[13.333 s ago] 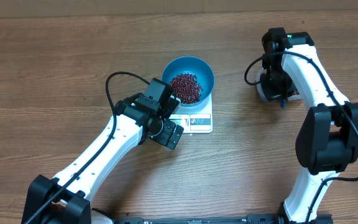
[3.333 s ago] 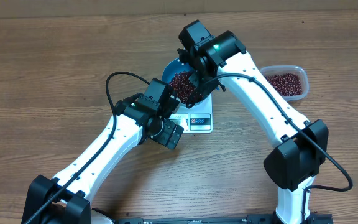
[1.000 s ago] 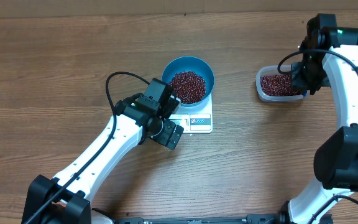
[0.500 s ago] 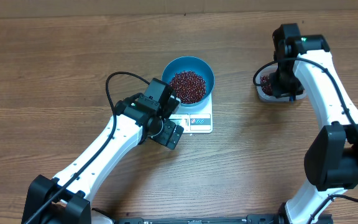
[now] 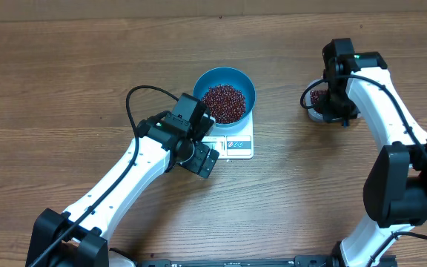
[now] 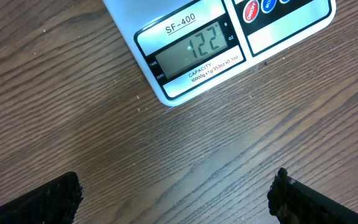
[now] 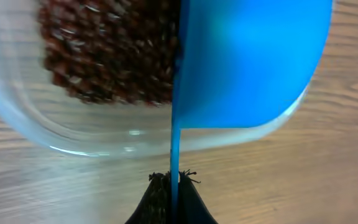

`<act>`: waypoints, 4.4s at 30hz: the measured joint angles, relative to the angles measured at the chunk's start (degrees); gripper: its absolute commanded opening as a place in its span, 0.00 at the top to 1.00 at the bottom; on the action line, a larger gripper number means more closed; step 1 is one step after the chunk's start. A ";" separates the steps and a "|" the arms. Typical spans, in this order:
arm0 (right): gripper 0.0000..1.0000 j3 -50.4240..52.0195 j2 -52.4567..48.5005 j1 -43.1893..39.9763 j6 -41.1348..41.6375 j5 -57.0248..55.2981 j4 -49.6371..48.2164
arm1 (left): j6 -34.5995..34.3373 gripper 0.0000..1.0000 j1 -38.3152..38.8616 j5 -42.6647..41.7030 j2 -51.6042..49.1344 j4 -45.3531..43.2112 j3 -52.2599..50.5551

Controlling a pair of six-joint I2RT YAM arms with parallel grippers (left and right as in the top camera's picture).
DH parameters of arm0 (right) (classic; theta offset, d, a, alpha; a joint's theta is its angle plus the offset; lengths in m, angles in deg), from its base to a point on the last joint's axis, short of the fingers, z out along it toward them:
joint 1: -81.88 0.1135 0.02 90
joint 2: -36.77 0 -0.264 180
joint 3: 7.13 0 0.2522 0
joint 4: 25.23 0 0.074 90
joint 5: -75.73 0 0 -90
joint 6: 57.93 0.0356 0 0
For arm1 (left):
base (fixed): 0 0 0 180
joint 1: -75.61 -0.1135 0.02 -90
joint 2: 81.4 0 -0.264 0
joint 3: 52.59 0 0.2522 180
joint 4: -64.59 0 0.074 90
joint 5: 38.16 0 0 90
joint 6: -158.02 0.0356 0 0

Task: Scoop item into bowl and weigh 150g on scale
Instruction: 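Dig the scoop into the red beans again with right gripper, then lift the filled blue scoop and carry it over the teal bowl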

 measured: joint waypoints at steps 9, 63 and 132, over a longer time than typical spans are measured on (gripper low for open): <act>0.96 4.37 0.02 -0.26 -1.31 7.39 -4.07 | 0.00 0.01 0.02 0.00 0.00 -0.02 0.00; 0.96 4.33 1.20 -21.88 -1.68 55.04 -8.68 | 0.00 0.00 0.00 0.00 0.00 0.00 0.00; 0.96 -15.21 3.54 10.27 -12.13 59.17 -3.52 | 0.00 0.00 0.02 0.02 0.00 0.00 0.00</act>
